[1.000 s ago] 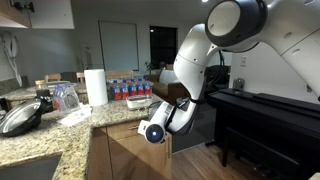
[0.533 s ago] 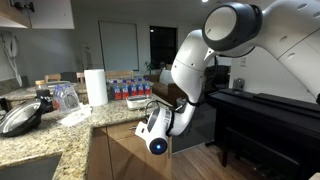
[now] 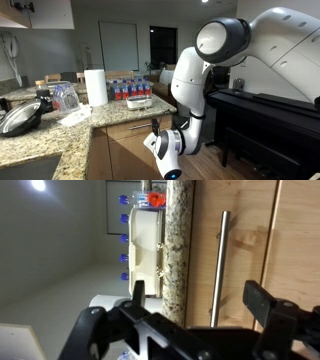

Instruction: Open the top drawer

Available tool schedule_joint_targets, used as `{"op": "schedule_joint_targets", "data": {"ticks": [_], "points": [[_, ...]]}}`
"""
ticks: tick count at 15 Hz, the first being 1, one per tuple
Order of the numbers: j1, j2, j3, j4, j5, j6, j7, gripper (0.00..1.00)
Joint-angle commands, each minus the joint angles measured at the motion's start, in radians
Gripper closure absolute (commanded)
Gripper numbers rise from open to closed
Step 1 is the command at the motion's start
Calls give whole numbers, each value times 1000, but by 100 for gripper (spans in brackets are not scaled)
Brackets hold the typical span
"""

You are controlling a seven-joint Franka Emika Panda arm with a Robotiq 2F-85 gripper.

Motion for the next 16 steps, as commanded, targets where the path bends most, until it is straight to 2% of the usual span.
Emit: {"op": "schedule_joint_targets", "data": {"ticks": [1,3,4,7,8,10,12,16], "points": [[131,-4,-98,-25,0,-106,179,0],[193,2,-164,15,3,-44,199,0],[179,7,-161,45,4,-1,175,0],[115,27,-154,149,36,156,137,0],[20,35,-77,174,1,162,99,0],[-8,79,-66,243,2,187,97,0],[48,129,-129,298,13,212,114,0],[122,216,-192,364,13,280,102,0]]}}
